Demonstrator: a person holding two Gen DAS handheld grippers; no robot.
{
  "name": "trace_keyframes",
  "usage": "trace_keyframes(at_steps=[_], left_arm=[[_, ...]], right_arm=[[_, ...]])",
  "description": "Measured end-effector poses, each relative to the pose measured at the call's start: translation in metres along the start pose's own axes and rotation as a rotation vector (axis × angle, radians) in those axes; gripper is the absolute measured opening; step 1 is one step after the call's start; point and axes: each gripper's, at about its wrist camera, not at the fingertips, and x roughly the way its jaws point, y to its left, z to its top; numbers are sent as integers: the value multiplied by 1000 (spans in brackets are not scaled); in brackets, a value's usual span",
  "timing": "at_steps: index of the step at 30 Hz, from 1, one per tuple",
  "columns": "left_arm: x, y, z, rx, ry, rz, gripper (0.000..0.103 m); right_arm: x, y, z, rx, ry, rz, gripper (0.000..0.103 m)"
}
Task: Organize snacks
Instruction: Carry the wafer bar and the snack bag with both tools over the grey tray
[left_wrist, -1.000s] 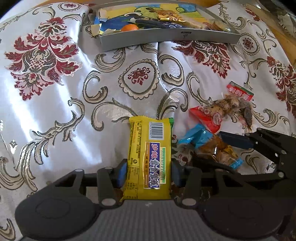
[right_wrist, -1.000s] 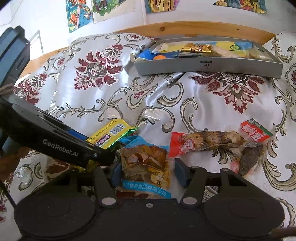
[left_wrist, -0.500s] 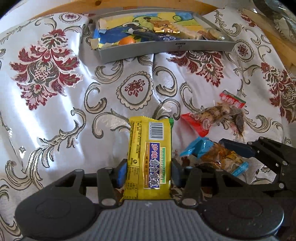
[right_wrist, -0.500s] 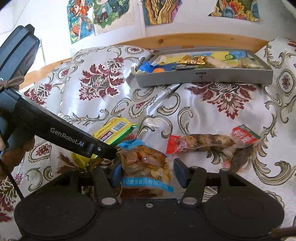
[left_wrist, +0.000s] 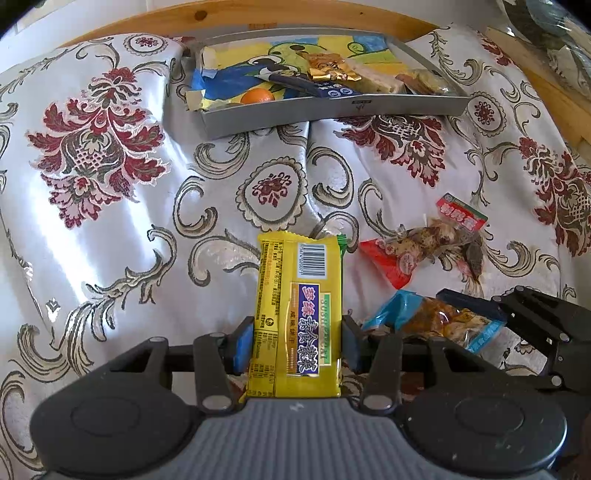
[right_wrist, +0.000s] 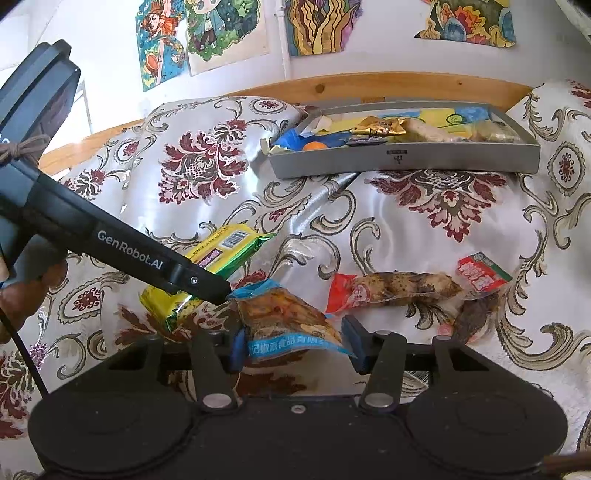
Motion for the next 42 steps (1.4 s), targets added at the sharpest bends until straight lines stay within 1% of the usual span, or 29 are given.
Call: trace_keyframes(at_steps=[7, 14, 21, 25, 29, 32, 35, 42], left_arm=[[-3, 3, 0, -18, -18, 7, 52], [-12, 9, 9, -48, -76, 7, 52], [-14, 9, 13, -55, -93, 5, 52], [-16, 12, 14, -70, -106, 7, 52], [-22, 16, 21, -87, -137, 12, 52], [-26, 19, 33, -87, -166, 23, 52], [-29, 21, 52, -85, -199, 36, 52], [-30, 21, 112, -63, -279, 69, 52]], right_arm=[[-5, 0, -1, 0, -27, -1, 53], [-10, 3, 5, -32, -73, -8, 51], [-6, 1, 4, -39, -62, -16, 51], [-11, 2, 7, -43, -95, -11, 51], [-15, 3, 11, -50, -131, 1, 51], [-17, 2, 20, -66, -155, 5, 51], [-15, -4, 38, -83, -182, 4, 51], [2, -33, 101, -136, -232, -21, 51]])
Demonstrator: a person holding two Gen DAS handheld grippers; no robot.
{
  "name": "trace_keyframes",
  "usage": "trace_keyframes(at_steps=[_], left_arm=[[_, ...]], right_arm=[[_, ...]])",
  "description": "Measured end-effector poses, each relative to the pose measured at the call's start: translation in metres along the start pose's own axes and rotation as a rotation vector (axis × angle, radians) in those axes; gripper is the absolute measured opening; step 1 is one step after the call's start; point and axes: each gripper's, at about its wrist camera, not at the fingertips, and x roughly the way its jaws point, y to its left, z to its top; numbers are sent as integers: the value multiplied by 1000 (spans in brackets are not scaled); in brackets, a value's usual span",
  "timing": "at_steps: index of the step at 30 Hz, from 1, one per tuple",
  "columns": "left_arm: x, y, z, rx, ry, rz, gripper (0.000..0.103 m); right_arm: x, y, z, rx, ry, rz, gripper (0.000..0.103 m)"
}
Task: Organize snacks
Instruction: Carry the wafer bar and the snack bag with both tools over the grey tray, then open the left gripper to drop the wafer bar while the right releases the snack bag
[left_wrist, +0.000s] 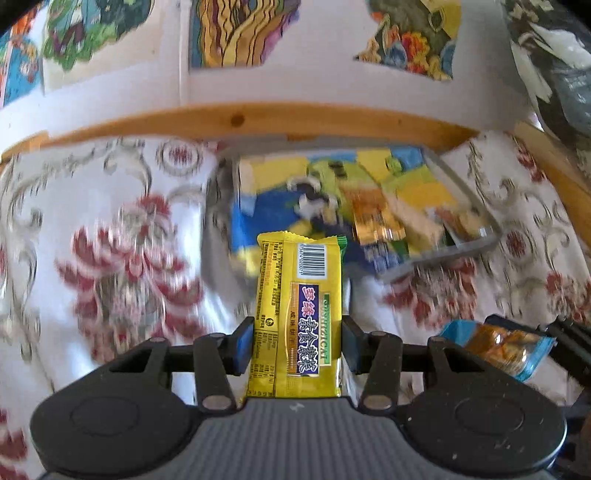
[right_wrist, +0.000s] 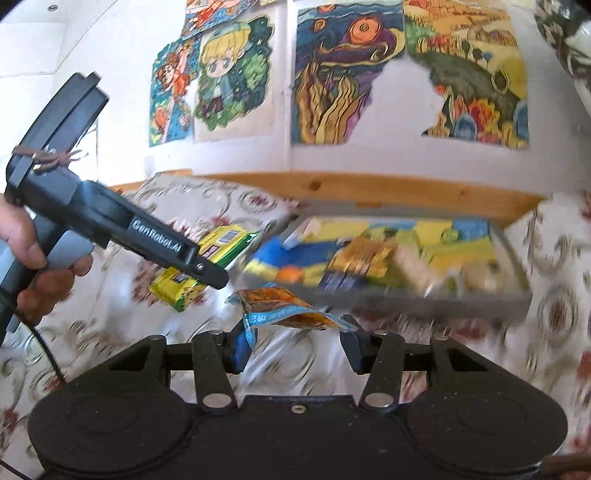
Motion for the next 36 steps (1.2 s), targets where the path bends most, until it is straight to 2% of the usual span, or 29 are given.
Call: trace_keyframes(at_steps=[6, 12, 23, 29, 31, 34, 36], left_arm=[[30, -1, 45, -39, -13, 30, 52], [72, 7, 75, -78, 3, 56, 52], [130, 5, 91, -81, 37, 112, 52], [146, -3, 90, -72, 58, 102, 53], [148, -7, 89, -60, 57, 100, 54], [146, -12, 89, -44, 42, 89, 68], [144, -16, 89, -35, 29, 94, 77]], right_arm=[[47, -33, 43, -94, -11, -47, 51], [84, -57, 64, -56, 7, -102, 52], [129, -91, 71, 14, 59, -211, 52], [146, -112, 74, 68, 68, -242, 57], [147, -115, 73, 73, 68, -243, 63], [144, -117, 70, 76, 52, -253, 74], [142, -118, 69, 83, 42, -256, 78]])
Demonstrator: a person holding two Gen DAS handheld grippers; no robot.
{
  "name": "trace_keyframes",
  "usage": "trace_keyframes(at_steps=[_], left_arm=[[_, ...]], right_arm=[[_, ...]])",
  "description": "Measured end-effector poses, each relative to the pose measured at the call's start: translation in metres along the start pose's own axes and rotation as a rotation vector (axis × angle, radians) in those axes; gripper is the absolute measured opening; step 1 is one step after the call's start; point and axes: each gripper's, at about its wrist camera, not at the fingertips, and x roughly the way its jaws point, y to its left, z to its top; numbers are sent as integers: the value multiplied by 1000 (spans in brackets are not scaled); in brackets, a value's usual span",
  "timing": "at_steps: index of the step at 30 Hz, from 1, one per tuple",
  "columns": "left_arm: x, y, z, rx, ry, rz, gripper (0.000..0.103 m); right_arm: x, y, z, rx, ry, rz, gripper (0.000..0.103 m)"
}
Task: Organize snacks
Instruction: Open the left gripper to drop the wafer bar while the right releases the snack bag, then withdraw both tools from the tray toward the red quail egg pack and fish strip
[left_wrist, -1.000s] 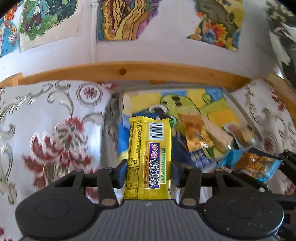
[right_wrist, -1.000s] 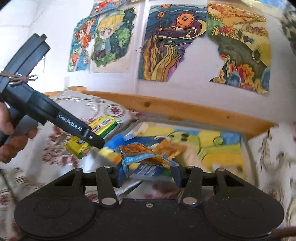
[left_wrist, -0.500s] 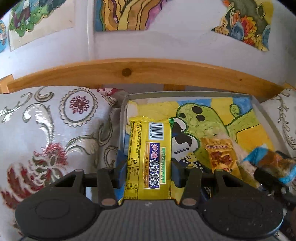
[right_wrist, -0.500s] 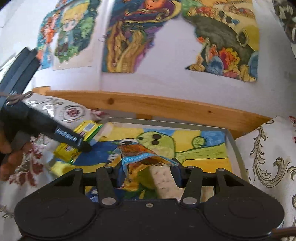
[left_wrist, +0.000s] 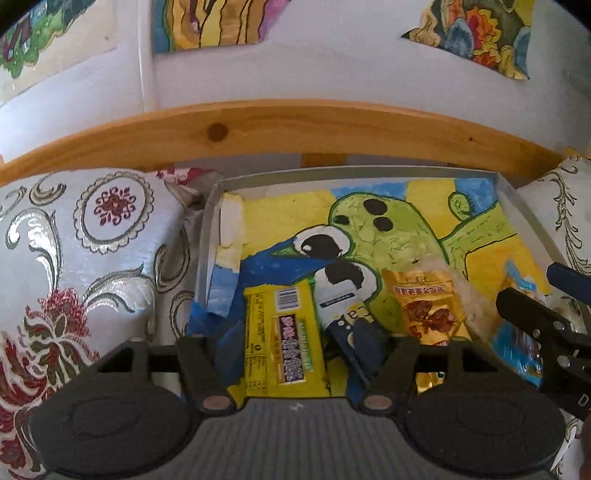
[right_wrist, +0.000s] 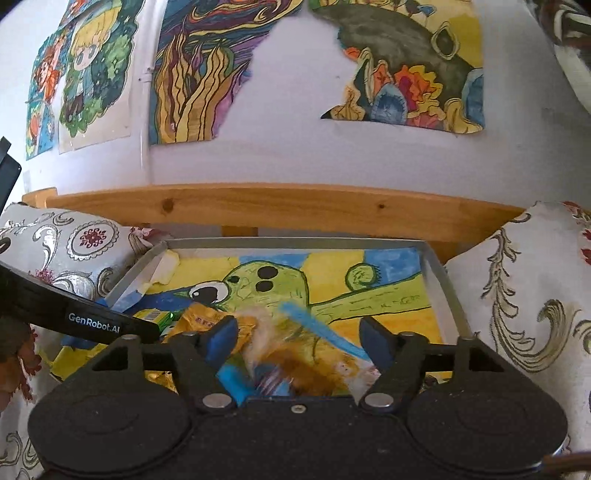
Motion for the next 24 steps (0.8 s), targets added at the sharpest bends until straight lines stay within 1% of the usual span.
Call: trace_keyframes(at_steps=[3, 4, 6, 9, 11, 15, 24], left_arm=[[-6, -2, -1, -3, -19, 2, 85], [-8, -3, -1, -5, -27, 4, 86], [-14, -3, -1, -11, -43, 12, 93], [-24, -2, -3, -30, -77, 31, 99], [-32, -1, -4, -38, -101, 37, 101], [-50, -2, -12, -47, -149, 42, 102], [-83, -8, -35, -83, -186, 17, 102]], right_arm=[[-6, -2, -1, 7, -18, -4, 84], [-8, -2, 0, 7, -26, -5, 86], [-14, -2, 0, 8, -40, -10, 89], [-22, -1, 1, 12, -55, -10, 93], [-29, -2, 2, 16, -66, -12, 98], [-46, -2, 2, 22, -85, -11, 102], [-89, -8, -8, 38, -110, -11, 102]])
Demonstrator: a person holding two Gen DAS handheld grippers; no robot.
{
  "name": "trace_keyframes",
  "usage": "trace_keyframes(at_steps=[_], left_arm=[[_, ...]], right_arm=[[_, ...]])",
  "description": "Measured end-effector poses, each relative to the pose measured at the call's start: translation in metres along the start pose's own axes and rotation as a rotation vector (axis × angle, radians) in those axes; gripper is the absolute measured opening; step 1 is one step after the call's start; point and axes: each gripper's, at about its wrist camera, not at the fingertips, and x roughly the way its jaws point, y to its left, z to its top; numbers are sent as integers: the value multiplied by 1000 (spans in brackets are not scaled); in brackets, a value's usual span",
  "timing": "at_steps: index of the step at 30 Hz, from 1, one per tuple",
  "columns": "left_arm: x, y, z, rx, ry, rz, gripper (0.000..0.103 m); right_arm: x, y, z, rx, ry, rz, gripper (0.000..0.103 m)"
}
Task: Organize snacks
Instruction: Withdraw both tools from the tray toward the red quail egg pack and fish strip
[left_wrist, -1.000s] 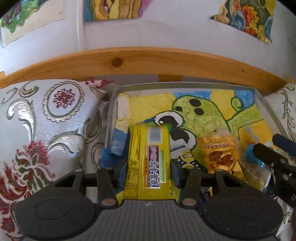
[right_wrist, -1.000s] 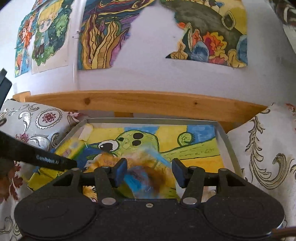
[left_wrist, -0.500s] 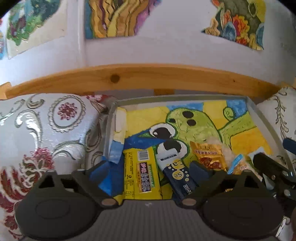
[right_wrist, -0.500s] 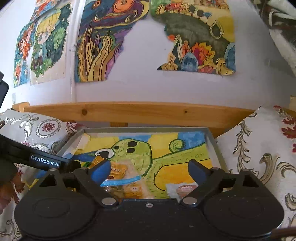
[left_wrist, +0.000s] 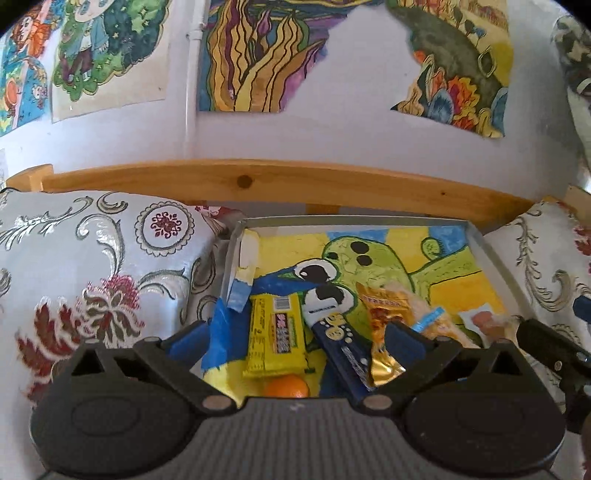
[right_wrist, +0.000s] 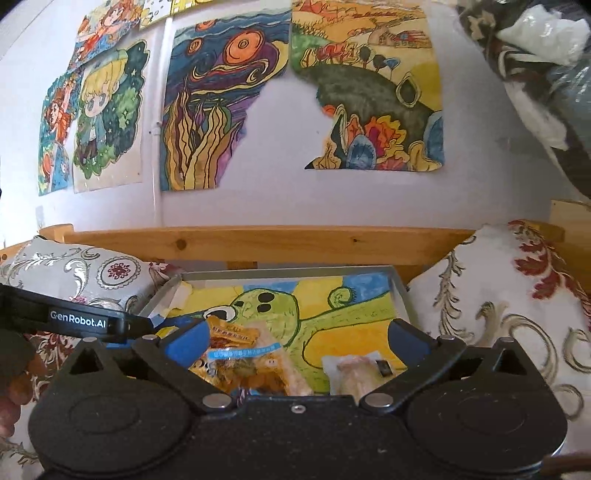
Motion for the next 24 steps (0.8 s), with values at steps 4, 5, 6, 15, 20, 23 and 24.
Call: trace_keyframes(at_steps=[4, 5, 6, 15, 20, 23, 24], left_arm=[[-16, -3, -9, -19, -7, -17, 102], [-19, -4, -11, -23, -9, -22, 102], [-24, -4, -14, -25, -12, -28, 102], [-57, -9, -48, -6, -6, -60, 102], [-71, -10, -64, -4, 0, -65, 102], [-77, -9, -73, -12, 4, -70, 102], [-79, -8, -75, -13, 6, -72, 102]], right_arm=[[-17, -2, -5, -1, 5, -7, 102], [-22, -2, -7, 0, 6, -7, 102], [-27, -3, -8, 0, 8, -7, 102], [-78, -3, -29, -13, 13, 3, 102], [-102, 1, -42, -40, 16, 11, 102], [-113, 3, -49, -57, 22, 15, 102], [-116, 4, -51, -64, 24, 14, 102]])
